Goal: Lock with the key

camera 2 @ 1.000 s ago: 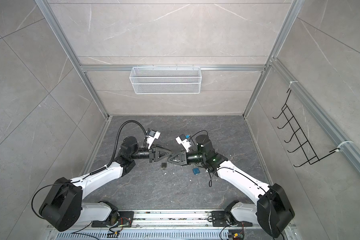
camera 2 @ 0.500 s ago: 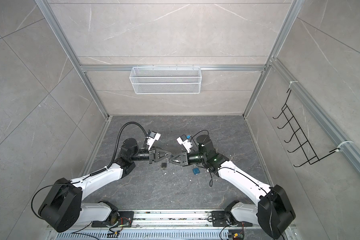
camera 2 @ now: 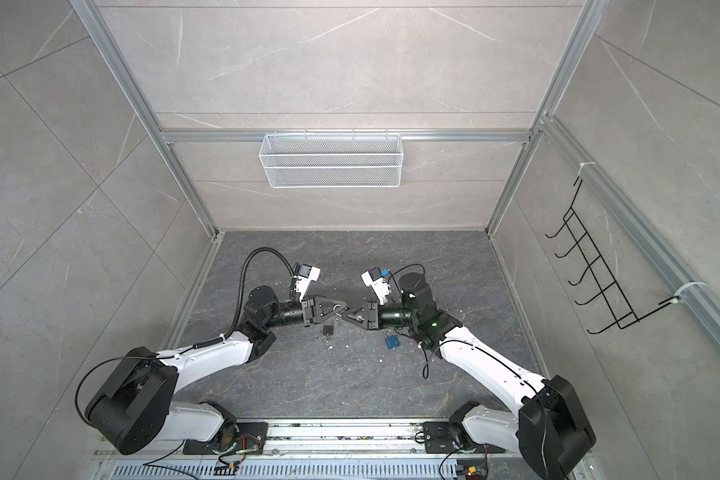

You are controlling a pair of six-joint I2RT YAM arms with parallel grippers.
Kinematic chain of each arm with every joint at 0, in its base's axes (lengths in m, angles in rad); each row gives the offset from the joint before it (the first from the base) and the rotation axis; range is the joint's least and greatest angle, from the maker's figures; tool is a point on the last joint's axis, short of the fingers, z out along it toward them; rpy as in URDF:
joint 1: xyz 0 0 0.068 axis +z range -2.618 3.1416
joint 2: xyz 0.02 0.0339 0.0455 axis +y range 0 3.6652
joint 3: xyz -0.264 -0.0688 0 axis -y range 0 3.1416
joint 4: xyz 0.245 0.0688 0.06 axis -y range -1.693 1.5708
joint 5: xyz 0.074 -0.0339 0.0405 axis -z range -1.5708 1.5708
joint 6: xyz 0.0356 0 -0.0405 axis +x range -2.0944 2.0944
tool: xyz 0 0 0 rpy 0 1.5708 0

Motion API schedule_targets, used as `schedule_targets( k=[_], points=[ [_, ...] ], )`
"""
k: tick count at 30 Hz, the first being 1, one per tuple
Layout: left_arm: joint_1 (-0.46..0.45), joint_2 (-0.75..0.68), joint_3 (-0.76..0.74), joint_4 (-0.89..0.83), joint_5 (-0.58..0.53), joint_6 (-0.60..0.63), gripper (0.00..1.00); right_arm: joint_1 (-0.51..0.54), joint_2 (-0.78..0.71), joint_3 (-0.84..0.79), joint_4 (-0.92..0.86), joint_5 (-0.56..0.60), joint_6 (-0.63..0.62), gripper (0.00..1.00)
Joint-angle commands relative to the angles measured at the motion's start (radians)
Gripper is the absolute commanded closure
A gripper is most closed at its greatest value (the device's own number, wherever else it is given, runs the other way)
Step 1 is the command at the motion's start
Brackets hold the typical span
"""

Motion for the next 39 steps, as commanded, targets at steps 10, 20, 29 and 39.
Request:
schedule_targets(
  k=[10,20,29,39],
  points=[
    [0.011,0.041,0.001,0.124,-0.066,-0.08,1.0,-0.035,-0.093,-0.025,0.076,0.007,0.021,0.71],
    [0.011,0.036,0.01,0.108,-0.071,-0.082,1.0,-0.038,-0.049,-0.053,0.237,-0.046,0.114,0.89],
    [0.013,0.003,0.027,0.01,-0.057,-0.032,0.68,-0.039,-0.044,-0.061,0.247,-0.054,0.117,1.0],
    [0.015,-0.077,0.019,-0.108,-0.044,0.034,0.64,-0.06,-0.039,-0.047,0.175,-0.061,0.072,1.0]
  ],
)
